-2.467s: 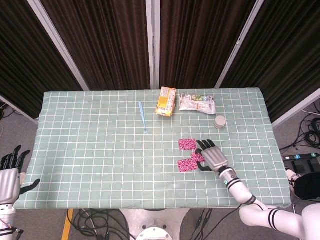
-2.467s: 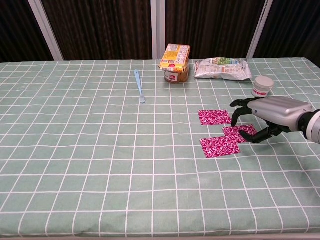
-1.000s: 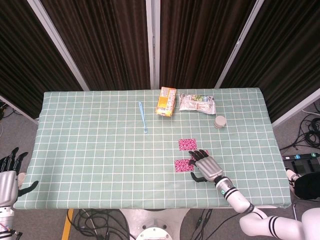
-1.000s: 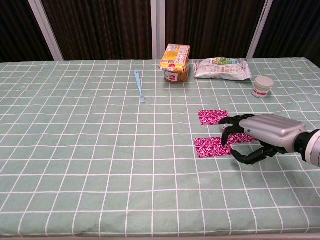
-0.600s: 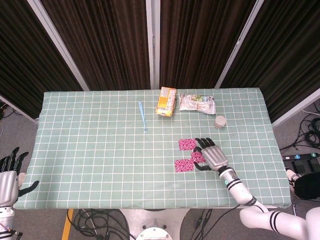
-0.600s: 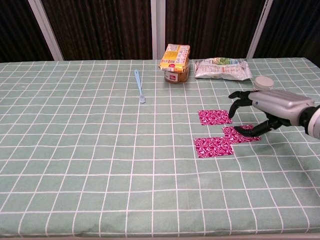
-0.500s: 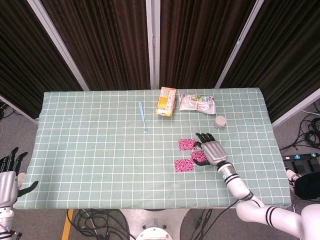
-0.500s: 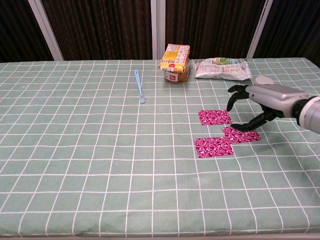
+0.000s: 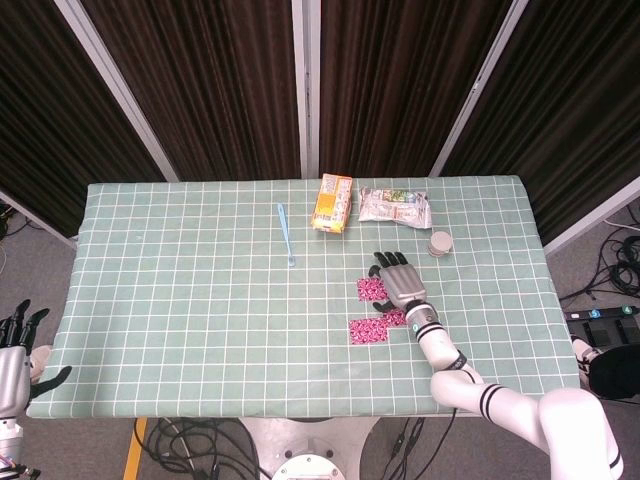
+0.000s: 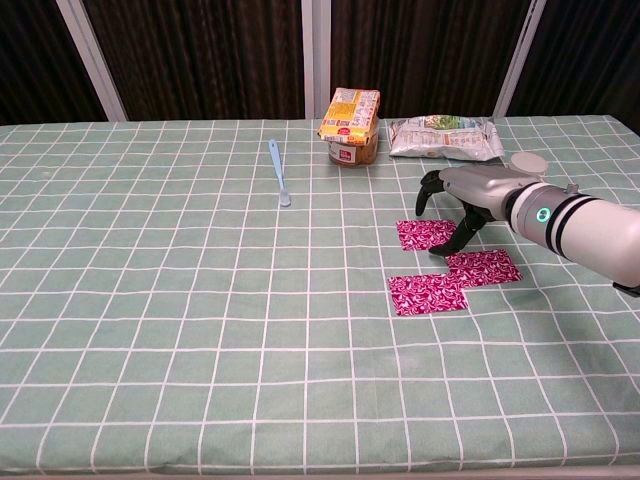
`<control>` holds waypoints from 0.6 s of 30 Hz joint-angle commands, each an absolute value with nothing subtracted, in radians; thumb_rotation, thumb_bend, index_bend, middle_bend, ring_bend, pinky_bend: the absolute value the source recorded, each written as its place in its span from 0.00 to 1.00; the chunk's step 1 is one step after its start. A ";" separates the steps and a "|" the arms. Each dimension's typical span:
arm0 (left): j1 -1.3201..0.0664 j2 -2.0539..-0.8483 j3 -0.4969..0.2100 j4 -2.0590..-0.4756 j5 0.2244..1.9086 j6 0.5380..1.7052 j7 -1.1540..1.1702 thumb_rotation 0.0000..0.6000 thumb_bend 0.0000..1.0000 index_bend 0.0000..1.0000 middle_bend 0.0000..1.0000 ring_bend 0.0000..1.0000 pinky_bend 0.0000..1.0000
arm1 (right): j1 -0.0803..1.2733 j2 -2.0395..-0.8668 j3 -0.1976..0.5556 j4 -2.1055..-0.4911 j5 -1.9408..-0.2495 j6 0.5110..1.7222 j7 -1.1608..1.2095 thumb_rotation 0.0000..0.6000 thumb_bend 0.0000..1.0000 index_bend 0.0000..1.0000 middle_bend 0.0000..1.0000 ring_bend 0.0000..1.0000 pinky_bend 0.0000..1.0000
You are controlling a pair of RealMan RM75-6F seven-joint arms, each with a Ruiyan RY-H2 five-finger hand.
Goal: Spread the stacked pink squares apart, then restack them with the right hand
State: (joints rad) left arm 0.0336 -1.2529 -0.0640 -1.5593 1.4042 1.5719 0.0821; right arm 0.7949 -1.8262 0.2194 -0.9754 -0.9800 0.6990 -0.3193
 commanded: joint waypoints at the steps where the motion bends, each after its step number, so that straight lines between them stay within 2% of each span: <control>1: 0.033 -1.253 -0.064 -1.559 1.405 1.571 0.082 1.00 0.16 0.21 0.15 0.14 0.14 | 0.799 -1.834 0.218 -0.964 -0.976 0.695 -0.323 0.87 0.15 0.32 0.05 0.00 0.00; 18: 0.031 -1.256 -0.067 -1.555 1.400 1.563 0.081 1.00 0.16 0.21 0.15 0.14 0.14 | 0.815 -1.858 0.217 -0.907 -0.962 0.673 -0.313 0.87 0.16 0.33 0.05 0.00 0.00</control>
